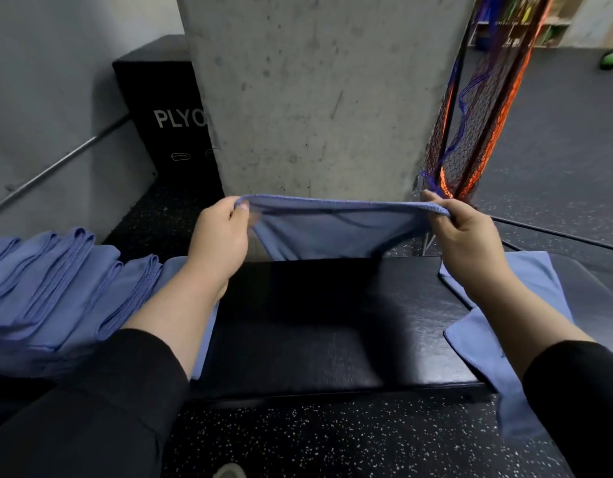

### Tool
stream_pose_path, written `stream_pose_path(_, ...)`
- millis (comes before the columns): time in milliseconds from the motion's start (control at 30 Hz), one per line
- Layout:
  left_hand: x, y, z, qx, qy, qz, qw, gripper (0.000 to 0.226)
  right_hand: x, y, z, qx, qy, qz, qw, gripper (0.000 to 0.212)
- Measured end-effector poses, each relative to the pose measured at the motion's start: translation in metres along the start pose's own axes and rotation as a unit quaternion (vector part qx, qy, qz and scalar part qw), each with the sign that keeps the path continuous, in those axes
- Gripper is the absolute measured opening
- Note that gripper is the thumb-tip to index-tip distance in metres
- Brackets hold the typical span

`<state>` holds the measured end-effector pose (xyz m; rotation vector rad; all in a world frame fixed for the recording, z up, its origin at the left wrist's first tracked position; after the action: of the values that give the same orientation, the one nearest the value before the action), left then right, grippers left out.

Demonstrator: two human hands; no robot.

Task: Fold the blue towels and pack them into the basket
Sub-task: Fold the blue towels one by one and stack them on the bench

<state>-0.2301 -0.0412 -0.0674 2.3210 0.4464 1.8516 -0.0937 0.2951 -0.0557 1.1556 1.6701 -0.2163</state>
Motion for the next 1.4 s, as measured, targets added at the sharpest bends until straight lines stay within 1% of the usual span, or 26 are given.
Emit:
stream_pose_path(67, 0.003, 0.005, 0.002, 0.016, -0.055, -0.099, 0.993, 0.028, 0.001, 0.008, 0.006, -0.010, 0.004, 0.026, 1.000, 0.016)
stream_pose_path(100, 0.008, 0.009, 0.004, 0.028, -0.092, -0.156, 0.983, 0.029, 0.002, 0.009, 0.009, -0.025, 0.007, 0.042, 0.999, 0.016)
stream_pose_path(133, 0.013, 0.012, 0.007, 0.038, -0.122, -0.187, 0.974, 0.029, 0.006, 0.010, 0.012, -0.043, 0.009, 0.055, 0.998, 0.018)
stream_pose_path(167, 0.018, 0.014, 0.011, 0.040, -0.138, -0.192, 0.971, 0.029, 0.007, 0.011, 0.016, -0.064, 0.011, 0.064, 0.996, 0.020)
stream_pose_path(233, 0.021, 0.013, 0.016, 0.012, -0.134, -0.166, 0.977, 0.029, 0.011, 0.013, 0.024, -0.103, 0.017, 0.067, 0.992, 0.025)
stream_pose_path(300, 0.017, 0.006, 0.025, -0.039, -0.125, -0.155, 0.979, 0.031, 0.019, 0.014, 0.032, -0.140, 0.027, 0.080, 0.987, 0.027)
stream_pose_path(400, 0.007, -0.011, 0.048, -0.135, -0.140, -0.190, 0.962, 0.030, 0.039, 0.008, 0.046, -0.216, 0.044, 0.145, 0.965, 0.031)
stream_pose_path(467, -0.006, -0.024, 0.068, -0.212, -0.152, -0.235, 0.936, 0.029, 0.053, 0.004, 0.061, -0.276, 0.043, 0.196, 0.940, 0.037)
stream_pose_path(533, -0.021, -0.033, 0.089, -0.277, -0.161, -0.293, 0.901, 0.032, 0.063, 0.003, 0.077, -0.328, 0.038, 0.237, 0.913, 0.035)
stream_pose_path(633, -0.043, -0.037, 0.112, -0.341, -0.150, -0.359, 0.856, 0.037, 0.080, 0.006, 0.093, -0.378, 0.020, 0.278, 0.883, 0.034)
stream_pose_path(767, -0.061, -0.035, 0.129, -0.382, -0.134, -0.393, 0.826, 0.036, 0.085, 0.014, 0.103, -0.402, -0.013, 0.295, 0.867, 0.036)
stream_pose_path(800, -0.062, -0.035, 0.134, -0.393, -0.136, -0.399, 0.817, 0.036, 0.085, 0.015, 0.108, -0.420, -0.020, 0.302, 0.856, 0.037)
stream_pose_path(867, -0.068, -0.036, 0.144, -0.432, -0.133, -0.405, 0.795, 0.036, 0.091, 0.015, 0.123, -0.463, -0.065, 0.306, 0.829, 0.037)
stream_pose_path(900, -0.074, -0.035, 0.150, -0.458, -0.114, -0.402, 0.784, 0.035, 0.096, 0.016, 0.132, -0.484, -0.095, 0.306, 0.814, 0.036)
stream_pose_path(933, -0.083, -0.033, 0.157, -0.487, -0.073, -0.390, 0.778, 0.033, 0.101, 0.017, 0.140, -0.503, -0.123, 0.303, 0.800, 0.037)
stream_pose_path(967, -0.093, -0.030, 0.164, -0.512, -0.015, -0.366, 0.777, 0.031, 0.105, 0.017, 0.147, -0.515, -0.146, 0.298, 0.790, 0.039)
stream_pose_path(1033, -0.109, -0.026, 0.176, -0.535, 0.101, -0.309, 0.780, 0.024, 0.103, 0.016, 0.153, -0.523, -0.161, 0.287, 0.786, 0.040)
stream_pose_path(1067, -0.111, -0.026, 0.176, -0.528, 0.129, -0.286, 0.789, 0.022, 0.099, 0.014, 0.149, -0.514, -0.146, 0.282, 0.797, 0.038)
stream_pose_path(1100, -0.110, -0.028, 0.169, -0.508, 0.140, -0.264, 0.808, 0.021, 0.094, 0.011, 0.140, -0.493, -0.112, 0.279, 0.817, 0.036)
stream_pose_path(1167, -0.098, -0.034, 0.146, -0.435, 0.131, -0.210, 0.866, 0.020, 0.083, 0.007, 0.116, -0.416, -0.051, 0.278, 0.864, 0.038)
stream_pose_path(1233, -0.083, -0.035, 0.112, -0.320, 0.117, -0.156, 0.927, 0.024, 0.073, 0.008, 0.092, -0.310, -0.056, 0.223, 0.922, 0.040)
stream_pose_path(1267, -0.078, -0.033, 0.097, -0.259, 0.109, -0.140, 0.949, 0.027, 0.070, 0.009, 0.081, -0.261, -0.065, 0.200, 0.942, 0.041)
stream_pose_path(1333, -0.072, -0.028, 0.072, -0.155, 0.074, -0.146, 0.974, 0.032, 0.063, 0.009, 0.066, -0.189, -0.077, 0.176, 0.963, 0.039)
stream_pose_path(1400, -0.069, -0.029, 0.058, -0.097, 0.041, -0.172, 0.979, 0.034, 0.063, 0.001, 0.057, -0.149, -0.088, 0.164, 0.971, 0.035)
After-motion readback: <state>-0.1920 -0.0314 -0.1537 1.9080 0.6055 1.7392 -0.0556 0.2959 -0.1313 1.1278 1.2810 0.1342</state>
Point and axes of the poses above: each hand's wrist, its own z-axis away from the middle knuckle, its own y-axis out of the back of the hand, x = y × z, the point moved 9 cm from there along -z, towards the middle knuckle, and after that the axes turned 12 degrees about x, right-handed, at the moved point
